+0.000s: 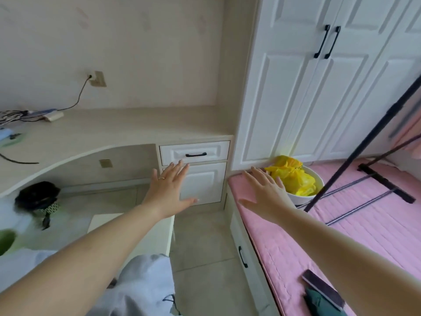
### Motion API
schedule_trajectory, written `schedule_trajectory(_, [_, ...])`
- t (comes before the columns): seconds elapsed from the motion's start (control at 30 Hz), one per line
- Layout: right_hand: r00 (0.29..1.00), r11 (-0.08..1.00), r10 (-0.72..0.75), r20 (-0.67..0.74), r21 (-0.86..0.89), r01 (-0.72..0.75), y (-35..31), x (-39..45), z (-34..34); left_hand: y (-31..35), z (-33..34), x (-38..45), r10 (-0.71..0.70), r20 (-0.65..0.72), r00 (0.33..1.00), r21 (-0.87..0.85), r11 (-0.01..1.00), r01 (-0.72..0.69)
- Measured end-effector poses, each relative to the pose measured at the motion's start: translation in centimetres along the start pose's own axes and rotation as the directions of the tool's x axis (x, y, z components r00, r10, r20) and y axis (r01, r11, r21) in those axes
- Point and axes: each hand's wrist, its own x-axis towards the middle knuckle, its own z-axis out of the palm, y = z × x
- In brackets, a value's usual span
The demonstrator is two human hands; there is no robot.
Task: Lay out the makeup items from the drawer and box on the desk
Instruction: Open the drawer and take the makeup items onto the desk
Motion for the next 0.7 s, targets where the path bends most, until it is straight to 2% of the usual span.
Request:
schedule_trajectory(0.2, [0.992,0.993,-0.114,0.06,-0.001,0.114,2.5,11.1,2.9,-2.5,3.4,8.0,-0.126,0.035,0.991,0.005,0.992,0.126])
schedule_trajectory(0.33, [0.986,0.99,-0.135,0.099,0.045,0.131,2.7,19.4,5.6,-6.1,6.1,13.9,-0.184,0.041,0.982,0.009,0.983,0.183])
schedule_trajectory(0.5, [0.961,0.984,-0.181,0.21,0.043,0.175,3.0,29.4,7.9,-10.4,8.1,21.7,-0.217,0.108,0.97,0.047,0.976,0.213])
schedule_trajectory(0.7, [0.932,0.969,-0.245,0.268,0.057,0.239,2.9,39.7,9.5,-14.6,9.8,28.4,-0.265,0.15,0.952,0.05,0.964,0.26])
